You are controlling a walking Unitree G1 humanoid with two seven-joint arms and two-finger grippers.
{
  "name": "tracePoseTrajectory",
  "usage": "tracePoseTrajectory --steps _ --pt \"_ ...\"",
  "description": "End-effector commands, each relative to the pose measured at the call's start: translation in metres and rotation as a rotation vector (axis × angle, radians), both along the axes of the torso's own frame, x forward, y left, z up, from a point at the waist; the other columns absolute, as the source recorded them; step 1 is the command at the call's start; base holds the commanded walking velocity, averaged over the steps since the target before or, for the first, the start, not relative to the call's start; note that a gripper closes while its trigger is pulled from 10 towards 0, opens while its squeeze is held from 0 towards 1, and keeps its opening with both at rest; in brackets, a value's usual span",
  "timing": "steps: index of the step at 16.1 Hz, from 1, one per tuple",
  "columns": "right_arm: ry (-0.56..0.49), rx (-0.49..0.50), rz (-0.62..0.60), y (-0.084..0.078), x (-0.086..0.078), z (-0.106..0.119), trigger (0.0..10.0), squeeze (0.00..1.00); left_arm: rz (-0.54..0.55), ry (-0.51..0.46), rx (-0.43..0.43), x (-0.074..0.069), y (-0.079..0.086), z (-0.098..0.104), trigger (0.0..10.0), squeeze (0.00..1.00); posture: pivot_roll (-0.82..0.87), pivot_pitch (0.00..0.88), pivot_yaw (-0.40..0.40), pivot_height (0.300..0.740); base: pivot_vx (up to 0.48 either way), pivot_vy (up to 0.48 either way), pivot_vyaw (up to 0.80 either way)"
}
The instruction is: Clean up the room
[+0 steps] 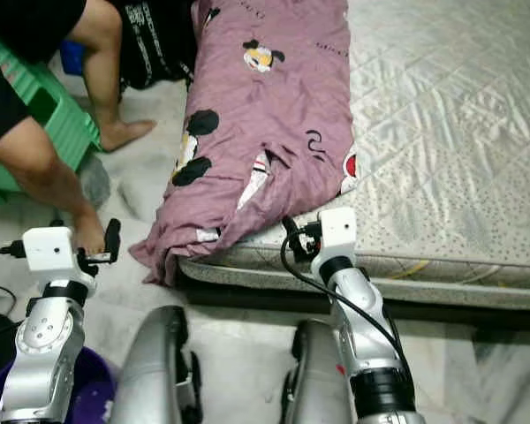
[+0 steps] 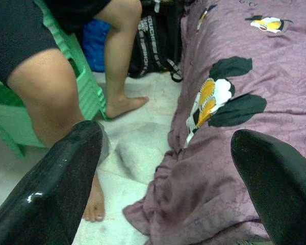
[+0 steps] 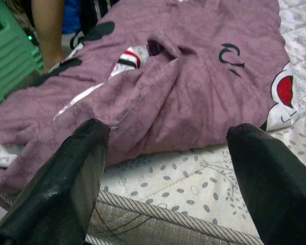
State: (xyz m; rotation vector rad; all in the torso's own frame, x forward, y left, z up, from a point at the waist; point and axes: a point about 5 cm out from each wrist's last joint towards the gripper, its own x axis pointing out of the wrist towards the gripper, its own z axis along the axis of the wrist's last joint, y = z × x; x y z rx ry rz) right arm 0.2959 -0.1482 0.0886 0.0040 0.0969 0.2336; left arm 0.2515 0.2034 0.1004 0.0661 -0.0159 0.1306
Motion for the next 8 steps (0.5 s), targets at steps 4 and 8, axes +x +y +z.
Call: tracePoseTrajectory --steps 4,8 --pt "0.03 0.004 -0.014 -0.0027 -0.0012 -0.0056 10.0 0.0 -0.018 0.023 -0.007 -0.0007 -0.0009 -0.0042 10.0 0.0 0.05 0.224 -0.023 0.596 0.304 0.0 0.0" --pt "0.032 -0.002 -0.014 -0.0028 -0.0008 -0.0062 10.0 0.0 -0.008 0.024 -0.025 0.0005 -0.0018 -0.0054 10.0 0.0 0.05 0.221 -0.024 0.596 0.08 0.0 0.0"
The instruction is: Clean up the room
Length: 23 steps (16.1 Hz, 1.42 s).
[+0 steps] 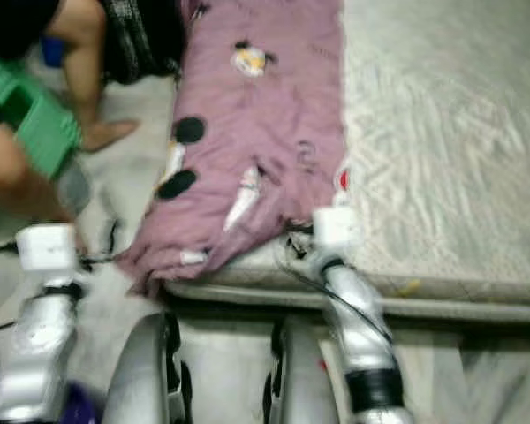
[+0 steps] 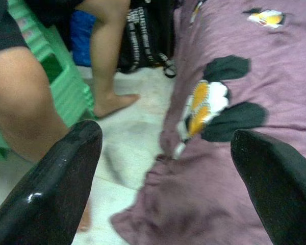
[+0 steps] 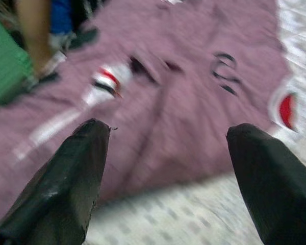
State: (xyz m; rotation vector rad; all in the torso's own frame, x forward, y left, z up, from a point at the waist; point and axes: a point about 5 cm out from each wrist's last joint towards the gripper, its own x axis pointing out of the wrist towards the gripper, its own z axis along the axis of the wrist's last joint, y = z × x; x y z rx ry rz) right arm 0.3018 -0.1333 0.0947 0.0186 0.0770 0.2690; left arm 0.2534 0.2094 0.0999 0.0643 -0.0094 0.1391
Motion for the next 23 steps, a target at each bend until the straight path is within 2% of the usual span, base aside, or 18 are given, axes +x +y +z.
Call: tracePoseTrajectory --steps 1,3,6,8,11,14,17,20,22,23 --pt "0.052 -0.024 -0.043 -0.017 -0.007 -0.013 10.0 0.0 -0.013 0.019 -0.017 -0.001 -0.008 -0.005 10.0 0.0 0.05 0.218 -0.025 0.596 0.0 0.0 0.0" --pt "0.053 -0.028 -0.039 -0.017 -0.007 -0.013 10.0 0.0 -0.014 0.019 -0.015 -0.001 -0.008 -0.005 10.0 0.0 0.05 0.216 -0.025 0.596 0.0 0.0 0.0" --pt "0.057 -0.027 -0.032 -0.016 -0.006 -0.014 10.0 0.0 -0.008 0.019 -0.014 -0.001 -0.007 -0.005 10.0 0.0 0.05 0.214 -0.025 0.566 0.0 0.0 0.0" --pt "0.082 -0.028 0.005 -0.014 -0.005 -0.017 10.0 0.0 -0.001 0.018 -0.008 -0.001 -0.007 -0.005 10.0 0.0 0.06 0.216 -0.026 0.541 0.0 0.0 0.0" --pt "0.143 -0.019 0.077 -0.008 -0.003 -0.024 10.0 0.0 0.007 0.017 0.008 -0.001 -0.006 -0.003 10.0 0.0 0.06 0.223 -0.022 0.541 0.0 0.0 0.0" --pt "0.15 0.012 0.112 0.009 0.007 -0.022 10.0 0.0 -0.014 0.007 0.07 -0.006 -0.004 0.004 10.0 0.0 0.1 0.231 -0.019 0.541 0.0 0.0 0.0" --pt "0.218 0.086 0.227 0.043 0.02 -0.02 10.0 0.0 0.008 -0.014 0.098 -0.017 0.002 0.017 10.0 0.0 0.19 0.26 -0.043 0.541 0.0 0.0 0.0" --pt "0.238 0.164 0.299 0.068 0.033 -0.008 10.0 0.0 0.034 -0.015 0.122 -0.033 0.007 0.023 10.0 0.0 0.25 0.269 -0.053 0.541 0.0 0.0 0.0" --pt "0.214 0.191 0.274 0.082 0.048 0.007 10.0 0.0 0.047 -0.004 0.13 -0.042 0.007 0.024 10.0 0.0 0.27 0.277 -0.052 0.541 0.0 0.0 0.0" --pt "0.176 0.208 0.212 0.088 0.058 0.02 10.0 0.0 0.048 0.0 0.133 -0.046 0.006 0.026 10.0 0.0 0.28 0.281 -0.051 0.541 0.0 0.0 0.0"
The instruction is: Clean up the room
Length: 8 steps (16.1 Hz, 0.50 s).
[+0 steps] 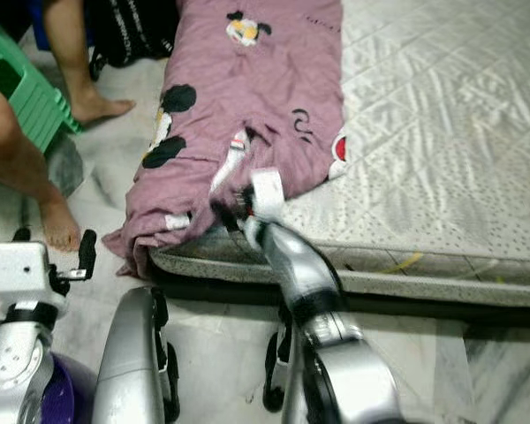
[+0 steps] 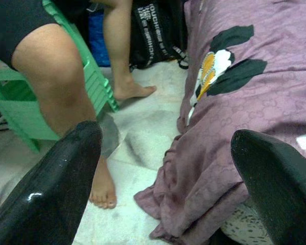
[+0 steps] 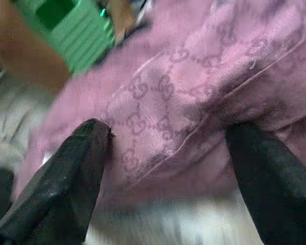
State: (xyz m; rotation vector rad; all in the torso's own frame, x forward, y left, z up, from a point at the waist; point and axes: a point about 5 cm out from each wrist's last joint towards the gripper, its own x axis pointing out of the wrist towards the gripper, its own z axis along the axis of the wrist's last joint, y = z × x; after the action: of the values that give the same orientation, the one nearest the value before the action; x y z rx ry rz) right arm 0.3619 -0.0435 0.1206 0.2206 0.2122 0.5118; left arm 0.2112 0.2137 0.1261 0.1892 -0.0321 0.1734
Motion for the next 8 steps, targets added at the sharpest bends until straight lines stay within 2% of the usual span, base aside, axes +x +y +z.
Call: tracePoseTrajectory --steps 1,2,4,7,8 --pt "0.003 0.014 -0.058 -0.001 0.001 -0.001 10.0 0.0 0.013 0.015 0.011 -0.004 0.001 0.0 10.0 0.0 0.29 0.282 -0.05 0.541 0.0 0.0 0.0" --pt "-0.028 0.031 -0.176 -0.003 0.011 0.013 10.0 0.0 0.013 0.016 0.017 -0.005 0.0 0.001 10.0 0.0 0.29 0.279 -0.046 0.541 0.0 0.0 0.0" --pt "-0.033 0.017 -0.247 -0.003 0.016 0.019 10.0 0.0 0.014 0.017 0.016 -0.004 0.0 0.003 10.0 0.0 0.29 0.278 -0.045 0.541 0.0 0.0 0.0" --pt "-0.013 -0.048 -0.284 -0.004 0.016 0.012 10.0 0.0 0.017 0.024 0.003 0.001 0.0 0.003 10.0 0.0 0.27 0.267 -0.036 0.541 0.0 0.0 0.0" --pt "-0.004 -0.119 -0.314 -0.011 0.013 0.001 10.0 0.0 0.017 0.022 -0.002 0.005 0.0 0.002 10.0 0.0 0.26 0.265 -0.034 0.541 0.0 0.0 0.0"
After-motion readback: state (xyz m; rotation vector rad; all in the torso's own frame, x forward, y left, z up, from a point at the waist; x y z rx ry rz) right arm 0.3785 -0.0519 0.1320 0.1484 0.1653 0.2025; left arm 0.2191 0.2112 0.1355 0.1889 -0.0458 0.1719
